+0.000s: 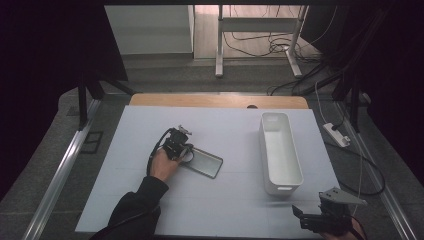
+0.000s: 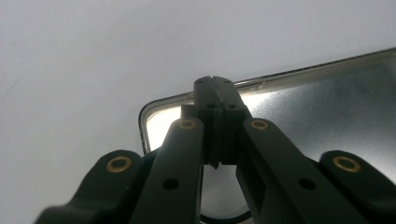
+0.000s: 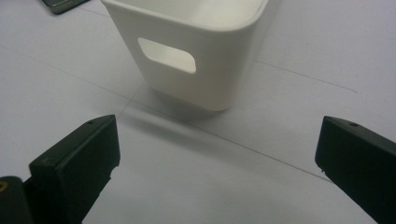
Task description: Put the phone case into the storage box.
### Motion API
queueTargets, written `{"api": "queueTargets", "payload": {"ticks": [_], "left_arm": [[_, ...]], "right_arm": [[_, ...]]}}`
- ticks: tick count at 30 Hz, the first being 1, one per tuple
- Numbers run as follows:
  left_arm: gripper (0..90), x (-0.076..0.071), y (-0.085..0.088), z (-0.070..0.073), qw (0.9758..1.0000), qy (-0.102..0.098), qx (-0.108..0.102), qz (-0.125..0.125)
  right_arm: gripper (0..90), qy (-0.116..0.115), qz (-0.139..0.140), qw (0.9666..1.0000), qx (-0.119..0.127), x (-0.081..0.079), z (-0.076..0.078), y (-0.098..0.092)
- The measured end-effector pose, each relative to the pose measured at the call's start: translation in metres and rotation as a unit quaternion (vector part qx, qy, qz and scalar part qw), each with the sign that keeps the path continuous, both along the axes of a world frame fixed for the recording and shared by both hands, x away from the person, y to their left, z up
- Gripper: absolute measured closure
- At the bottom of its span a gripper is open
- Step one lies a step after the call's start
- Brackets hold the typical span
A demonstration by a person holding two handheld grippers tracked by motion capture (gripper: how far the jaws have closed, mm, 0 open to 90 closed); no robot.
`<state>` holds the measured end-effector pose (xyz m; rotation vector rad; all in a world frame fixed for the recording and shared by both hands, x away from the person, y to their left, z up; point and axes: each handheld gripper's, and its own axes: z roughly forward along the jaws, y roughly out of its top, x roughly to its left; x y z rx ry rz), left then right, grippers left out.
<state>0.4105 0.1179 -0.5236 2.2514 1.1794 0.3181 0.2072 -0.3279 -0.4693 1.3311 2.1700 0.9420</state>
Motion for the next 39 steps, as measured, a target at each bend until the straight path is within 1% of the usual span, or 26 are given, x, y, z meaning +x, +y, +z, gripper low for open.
{"api": "queueTargets", "payload": {"ticks": [6, 14, 18, 19, 20, 21, 22, 23, 26, 28, 31, 33, 37, 38, 39], "left_arm": [[89.0, 0.01, -0.005, 0.0, 1.0, -0.003, 0.001, 0.003], [88.9, 0.024, -0.015, 0.001, 1.0, -0.005, 0.007, -0.001], [89.0, 0.032, -0.024, 0.002, 0.9999, -0.006, 0.01, -0.001], [89.0, 0.032, -0.024, 0.002, 0.9999, -0.006, 0.01, -0.001], [89.0, 0.034, -0.029, 0.002, 0.9999, -0.007, 0.011, -0.001], [89.0, 0.034, -0.029, 0.002, 0.9999, -0.007, 0.011, -0.001], [89.0, 0.038, -0.035, 0.002, 1.0, -0.006, 0.006, 0.0], [89.0, 0.038, -0.035, 0.002, 1.0, -0.006, 0.006, 0.0], [89.0, 0.041, -0.044, 0.002, 1.0, -0.006, 0.0, 0.0], [89.0, 0.043, -0.049, 0.002, 1.0, -0.005, -0.006, -0.004], [89.0, 0.044, -0.055, 0.002, 0.9999, -0.004, -0.009, -0.006], [89.0, 0.045, -0.06, 0.003, 0.9999, -0.004, -0.003, -0.014], [89.0, 0.046, -0.069, 0.004, 0.9997, -0.003, -0.006, -0.021], [89.0, 0.046, -0.074, 0.004, 0.9996, -0.003, -0.007, -0.026], [89.0, 0.046, -0.074, 0.004, 0.9996, -0.003, -0.007, -0.026]], "right_arm": [[0.2, 0.0, 0.0, 1.0, 0.0, 0.0, 0.0, 0.0], [0.2, 0.0, 0.0, 1.0, 0.003, 0.0, 0.0, 0.0], [0.2, 0.0, 0.0, 1.0, 0.003, 0.0, 0.0, 0.0], [0.2, 0.0, 0.0, 1.0, 0.003, 0.0, 0.0, 0.0], [0.2, -0.001, 0.0, 1.0, 0.004, 0.0, 0.0, -0.001], [0.2, -0.001, 0.0, 1.0, 0.004, 0.0, 0.0, -0.001], [0.2, -0.001, 0.0, 1.0, 0.004, 0.0, 0.0, -0.001], [0.2, -0.001, 0.0, 1.0, 0.004, 0.0, 0.0, -0.001], [0.2, -0.001, 0.0, 1.0, 0.005, 0.0, 0.0, -0.001], [0.2, -0.002, 0.0, 1.0, 0.005, 0.0, 0.0, -0.001], [0.2, -0.002, 0.001, 1.0, 0.005, 0.0, 0.0, -0.001], [0.2, -0.002, 0.001, 1.0, 0.005, 0.0, 0.0, -0.001], [0.3, -0.002, 0.001, 1.0, 0.005, -0.001, 0.0, -0.001], [0.3, -0.002, 0.001, 1.0, 0.005, 0.0, 0.0, -0.001], [0.3, -0.002, 0.001, 1.0, 0.005, 0.0, 0.0, -0.001]]}}
